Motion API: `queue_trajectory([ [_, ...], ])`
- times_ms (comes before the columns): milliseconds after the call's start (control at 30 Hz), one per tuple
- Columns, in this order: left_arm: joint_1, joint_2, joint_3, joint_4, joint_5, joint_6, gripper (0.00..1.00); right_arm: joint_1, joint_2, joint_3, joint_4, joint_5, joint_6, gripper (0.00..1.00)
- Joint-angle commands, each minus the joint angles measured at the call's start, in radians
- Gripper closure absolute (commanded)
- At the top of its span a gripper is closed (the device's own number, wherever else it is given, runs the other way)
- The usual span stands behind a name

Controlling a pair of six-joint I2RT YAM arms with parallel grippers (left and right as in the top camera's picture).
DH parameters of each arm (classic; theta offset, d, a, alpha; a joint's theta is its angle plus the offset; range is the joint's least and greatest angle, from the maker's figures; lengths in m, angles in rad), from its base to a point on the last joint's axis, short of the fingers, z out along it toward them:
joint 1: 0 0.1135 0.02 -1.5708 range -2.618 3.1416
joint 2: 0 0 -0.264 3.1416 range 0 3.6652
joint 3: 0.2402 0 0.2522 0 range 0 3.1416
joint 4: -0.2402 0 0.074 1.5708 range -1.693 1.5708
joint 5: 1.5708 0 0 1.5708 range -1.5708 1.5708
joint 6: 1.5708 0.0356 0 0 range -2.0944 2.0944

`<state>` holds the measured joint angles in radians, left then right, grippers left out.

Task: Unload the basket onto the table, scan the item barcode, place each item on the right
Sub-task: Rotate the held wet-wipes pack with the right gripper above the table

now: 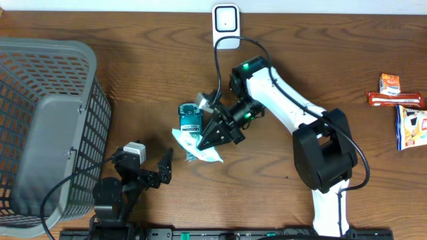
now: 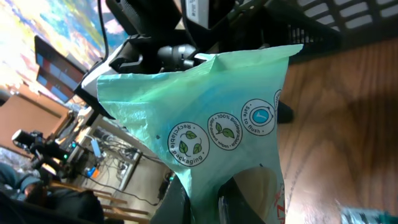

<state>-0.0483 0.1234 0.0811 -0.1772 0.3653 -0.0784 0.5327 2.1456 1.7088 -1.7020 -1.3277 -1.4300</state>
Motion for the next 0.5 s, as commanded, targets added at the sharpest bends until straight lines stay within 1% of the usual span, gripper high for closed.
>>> queue_trajectory([
  [0, 0.003, 0.000, -0.014, -0.027, 0.012, 0.002, 0.02, 0.001, -0.008, -0.003, 0.000, -0.036, -0.041, 0.99],
  [133, 0.003, 0.000, -0.014, -0.027, 0.012, 0.002, 0.02, -0.001, -0.008, -0.003, 0.001, 0.007, -0.042, 0.99],
  [233, 0.003, 0.000, -0.014, -0.027, 0.012, 0.002, 0.02, -0.006, -0.008, -0.003, 0.004, 0.143, -0.032, 0.99],
  [267, 0.003, 0.000, -0.014, -0.027, 0.012, 0.002, 0.02, -0.012, -0.008, 0.002, 0.006, 0.193, -0.005, 0.99],
  [367, 0.003, 0.000, -0.014, -0.027, 0.012, 0.002, 0.02, -0.039, -0.008, 0.039, 0.059, 0.299, 0.162, 0.99],
  [467, 0.003, 0.000, -0.014, -0.027, 0.012, 0.002, 0.02, -0.082, -0.008, 0.095, 0.214, 0.433, 0.503, 0.99],
])
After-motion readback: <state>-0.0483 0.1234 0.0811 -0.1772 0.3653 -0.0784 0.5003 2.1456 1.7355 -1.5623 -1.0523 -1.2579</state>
